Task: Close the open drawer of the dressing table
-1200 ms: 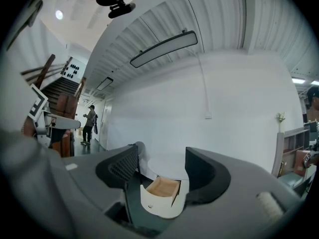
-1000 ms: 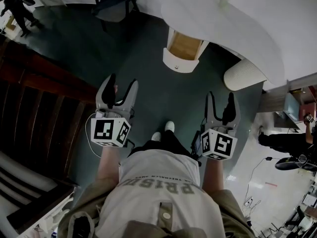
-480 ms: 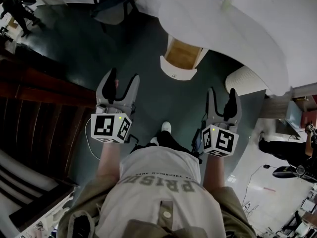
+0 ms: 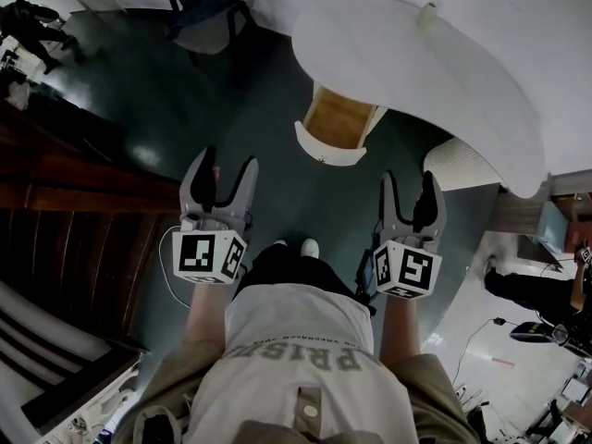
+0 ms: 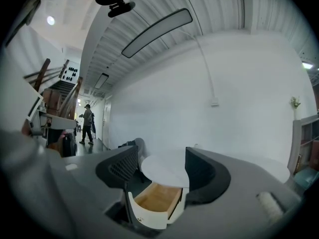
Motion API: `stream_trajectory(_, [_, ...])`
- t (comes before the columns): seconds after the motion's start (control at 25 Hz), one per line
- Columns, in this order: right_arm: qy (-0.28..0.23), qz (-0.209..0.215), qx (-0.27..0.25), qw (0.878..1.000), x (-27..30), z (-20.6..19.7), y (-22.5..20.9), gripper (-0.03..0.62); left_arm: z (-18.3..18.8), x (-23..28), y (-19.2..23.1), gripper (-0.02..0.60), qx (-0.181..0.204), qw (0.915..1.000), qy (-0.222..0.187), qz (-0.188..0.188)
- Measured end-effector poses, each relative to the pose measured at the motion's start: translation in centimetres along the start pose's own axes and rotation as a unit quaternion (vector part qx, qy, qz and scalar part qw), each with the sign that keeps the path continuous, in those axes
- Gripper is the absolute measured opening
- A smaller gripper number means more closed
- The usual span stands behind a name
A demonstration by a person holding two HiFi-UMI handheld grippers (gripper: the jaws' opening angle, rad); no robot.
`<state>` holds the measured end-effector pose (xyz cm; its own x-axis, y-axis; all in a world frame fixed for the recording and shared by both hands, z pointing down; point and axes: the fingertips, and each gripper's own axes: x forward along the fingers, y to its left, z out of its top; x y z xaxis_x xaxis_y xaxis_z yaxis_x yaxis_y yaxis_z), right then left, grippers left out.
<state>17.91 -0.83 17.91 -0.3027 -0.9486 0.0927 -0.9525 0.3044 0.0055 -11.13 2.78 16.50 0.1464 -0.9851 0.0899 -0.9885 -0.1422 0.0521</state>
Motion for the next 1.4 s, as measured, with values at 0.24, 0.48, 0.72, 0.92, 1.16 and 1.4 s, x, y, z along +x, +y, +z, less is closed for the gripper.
stream_trajectory(0.24, [0.023, -0.004, 0.008, 1.000, 3.6, -2.6, 0.7, 0.290, -1.8, 4.1, 0.8, 0.307, 0.004, 0.9996, 0.021, -0.019])
stream_trajectory(0.48, [0.037, -0.030, 0.027, 0.999, 6.5, -6.7, 1.1, 0.290, -3.5, 8.5, 0.6, 0.307, 0.005, 0.9984, 0.031, -0.047])
stream_trajectory(0.72, [0.058, -0.047, 0.041, 0.996, 9.0, -11.2, 2.2, 0.290, -5.3, 11.6, 1.4, 0.307, 0.010, 0.9960, 0.046, -0.075])
stream_trajectory(0.92, [0.071, -0.067, 0.053, 0.994, 10.7, -15.7, 3.5, 0.290, -7.9, 13.5, 2.2, 0.307, 0.007, 0.9937, 0.061, -0.093])
stream_trajectory(1.16, [0.114, -0.069, 0.048, 0.990, 12.1, -22.6, 5.6, 0.290, -11.2, 14.5, 2.1, 0.313, 0.017, 0.9887, 0.087, -0.121])
stream_trajectory(1.4, [0.145, -0.077, 0.057, 0.985, 13.9, -29.0, 6.9, 0.270, -13.9, 15.0, 2.7, 0.313, 0.016, 0.9858, 0.097, -0.136])
